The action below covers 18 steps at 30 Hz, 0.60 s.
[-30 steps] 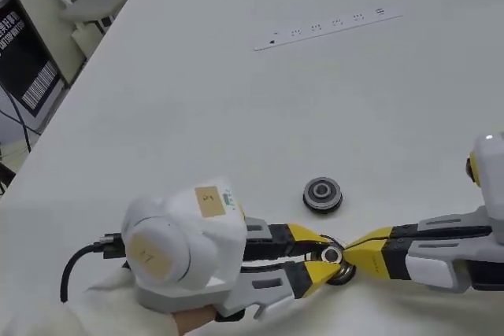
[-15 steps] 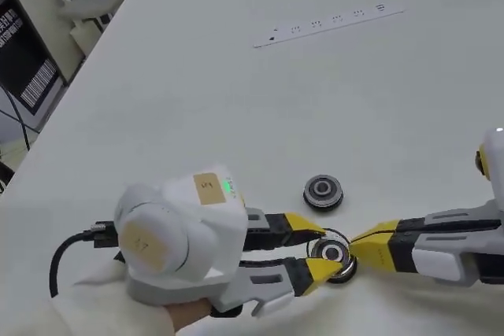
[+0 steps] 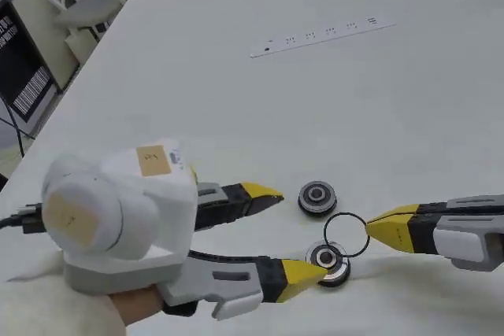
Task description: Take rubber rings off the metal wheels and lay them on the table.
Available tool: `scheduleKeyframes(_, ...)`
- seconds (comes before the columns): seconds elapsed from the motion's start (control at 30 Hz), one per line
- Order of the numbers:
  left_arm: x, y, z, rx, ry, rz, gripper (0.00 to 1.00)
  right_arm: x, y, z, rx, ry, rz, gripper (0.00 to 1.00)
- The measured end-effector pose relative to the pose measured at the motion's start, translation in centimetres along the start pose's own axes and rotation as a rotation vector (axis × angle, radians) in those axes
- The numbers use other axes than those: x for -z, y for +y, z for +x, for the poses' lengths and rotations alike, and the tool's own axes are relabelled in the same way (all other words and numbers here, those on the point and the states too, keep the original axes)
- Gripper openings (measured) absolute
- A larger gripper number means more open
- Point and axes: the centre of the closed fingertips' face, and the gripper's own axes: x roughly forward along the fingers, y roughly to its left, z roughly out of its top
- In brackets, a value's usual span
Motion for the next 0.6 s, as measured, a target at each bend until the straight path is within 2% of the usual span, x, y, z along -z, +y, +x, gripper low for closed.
scheduleKeyframes(0.2, -1.5, 0.6, -2.9, -0.031, -0.032, -0.034, 0.65, -1.0, 0.4, -1.4, 0.022, -0.024, 0.003, 0.00)
scheduleKeyframes(0.37, -1.2, 0.9, -5.0, -0.067, -0.010, -0.007, 0.73, -1.7, 1.2, -2.4, 0.035, -0.031, -0.018, 0.00)
scheduleKeyframes(0.6, -0.5, 0.7, -7.4, -0.088, 0.016, 0.018, 0.81, -3.1, 3.3, -3.9, 0.055, -0.037, -0.063, 0.00)
